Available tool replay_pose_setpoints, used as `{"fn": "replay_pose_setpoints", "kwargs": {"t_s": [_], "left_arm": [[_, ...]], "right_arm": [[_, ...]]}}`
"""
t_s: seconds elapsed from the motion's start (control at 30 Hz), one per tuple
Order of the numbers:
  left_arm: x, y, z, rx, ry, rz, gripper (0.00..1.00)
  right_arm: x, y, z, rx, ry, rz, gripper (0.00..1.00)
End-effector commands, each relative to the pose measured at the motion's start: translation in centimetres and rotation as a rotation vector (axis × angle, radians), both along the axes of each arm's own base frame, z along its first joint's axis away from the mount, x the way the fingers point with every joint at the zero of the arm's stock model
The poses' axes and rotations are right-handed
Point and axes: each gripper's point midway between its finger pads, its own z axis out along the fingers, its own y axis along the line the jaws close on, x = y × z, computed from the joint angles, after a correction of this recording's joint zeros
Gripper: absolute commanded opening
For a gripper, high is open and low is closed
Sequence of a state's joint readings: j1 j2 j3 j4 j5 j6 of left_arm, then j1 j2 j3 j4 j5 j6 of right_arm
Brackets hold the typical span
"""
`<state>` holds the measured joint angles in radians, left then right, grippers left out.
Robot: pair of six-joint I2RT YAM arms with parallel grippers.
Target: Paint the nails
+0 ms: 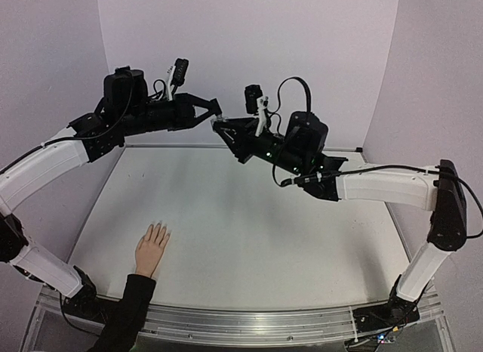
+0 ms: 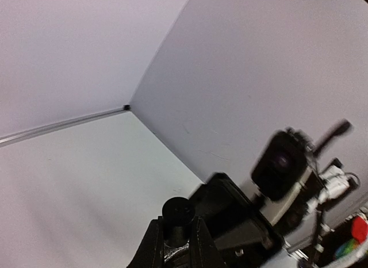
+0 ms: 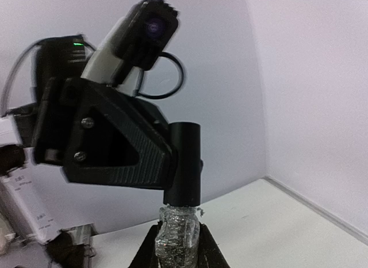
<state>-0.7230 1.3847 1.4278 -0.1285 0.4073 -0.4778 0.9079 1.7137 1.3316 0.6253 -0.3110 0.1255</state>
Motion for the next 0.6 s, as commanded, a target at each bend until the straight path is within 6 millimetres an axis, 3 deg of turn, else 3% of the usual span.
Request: {"fn": "replay_pose_setpoints", "kwargs": {"t_s": [0.0, 0.13, 0.17, 0.27, 0.37, 0.47, 0.57], "left_arm": [[0.3, -1.0, 2.0, 0.071, -0.083, 0.209, 0.0], [0.0, -2.3, 1.0, 0.087, -0.065, 0.163, 0.0], [-0.3, -2.5, 1.0, 0.084, -0.066, 0.139, 0.04], [-1.7, -2.8, 1.2, 0.077, -0.075, 0.054, 0.34], [-2.7, -1.9, 1.7, 0.058, -0.077, -0.007, 0.57], [-3.0, -0.2, 2.2, 0.008, -0.054, -0.064, 0.66], [-3.0, 1.0, 2.4, -0.009, -0.029, -0.083, 0.69]], "right_arm": [[5.4, -3.8, -1.0, -0.177, -0.083, -0.636, 0.0], [4.3, -2.3, -1.3, -0.194, -0.117, -0.528, 0.0], [3.8, -2.1, -1.2, -0.195, -0.13, -0.477, 0.0], [1.8, -1.4, -1.0, -0.187, -0.162, -0.305, 0.0], [-0.8, -1.3, -1.5, -0.184, -0.191, -0.103, 0.0], [-2.5, -1.8, -1.6, -0.185, -0.217, 0.026, 0.0], [-2.9, -2.3, -1.9, -0.185, -0.213, 0.063, 0.0]]}}
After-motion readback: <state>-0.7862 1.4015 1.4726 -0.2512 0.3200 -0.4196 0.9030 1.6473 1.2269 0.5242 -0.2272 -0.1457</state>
